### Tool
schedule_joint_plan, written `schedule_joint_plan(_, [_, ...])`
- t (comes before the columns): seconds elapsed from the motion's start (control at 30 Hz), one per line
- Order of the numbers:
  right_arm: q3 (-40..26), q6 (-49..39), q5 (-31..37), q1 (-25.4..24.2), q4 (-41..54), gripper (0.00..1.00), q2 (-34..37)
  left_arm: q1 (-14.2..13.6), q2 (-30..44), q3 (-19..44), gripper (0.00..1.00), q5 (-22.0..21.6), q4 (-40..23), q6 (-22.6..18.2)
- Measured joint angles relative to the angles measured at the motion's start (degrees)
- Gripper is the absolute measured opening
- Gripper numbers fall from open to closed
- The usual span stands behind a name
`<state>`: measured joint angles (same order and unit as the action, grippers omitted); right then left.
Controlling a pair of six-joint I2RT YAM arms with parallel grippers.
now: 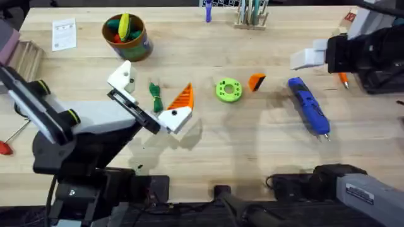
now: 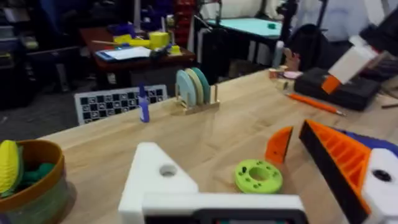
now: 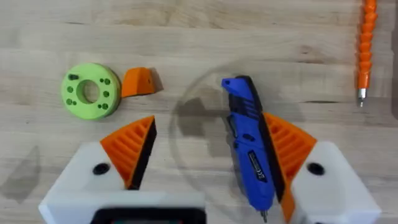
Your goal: Pick up the gripper from the table and insert it into the empty holder that is missing its gripper. Then pick up a screw, insert it into the mounting hole, and use the screwdriver to tighten it. Finally, clean up the table by picking up the vegetable and placing it into the bucket.
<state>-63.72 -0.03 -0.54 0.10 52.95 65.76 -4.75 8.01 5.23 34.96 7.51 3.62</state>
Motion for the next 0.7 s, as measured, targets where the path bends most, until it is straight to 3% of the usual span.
schedule_joint_plan(0.23, [0.00, -0.02, 0.00, 0.00, 0.00, 0.992, 0.00, 3.95, -3.01, -0.42, 0.986, 9.09, -6.67, -0.37])
schedule_joint_plan(0.5, [0.00, 0.00, 0.00, 0.00, 0.00, 0.991, 0.00, 3.96, -7.75, -0.52, 0.986, 11.99, -16.82, -1.17])
schedule_joint_plan(0.7, [0.00, -0.01, 0.00, 0.00, 0.02, 0.991, 0.00, 3.96, -7.68, -3.82, 0.986, 15.25, -13.70, -3.83])
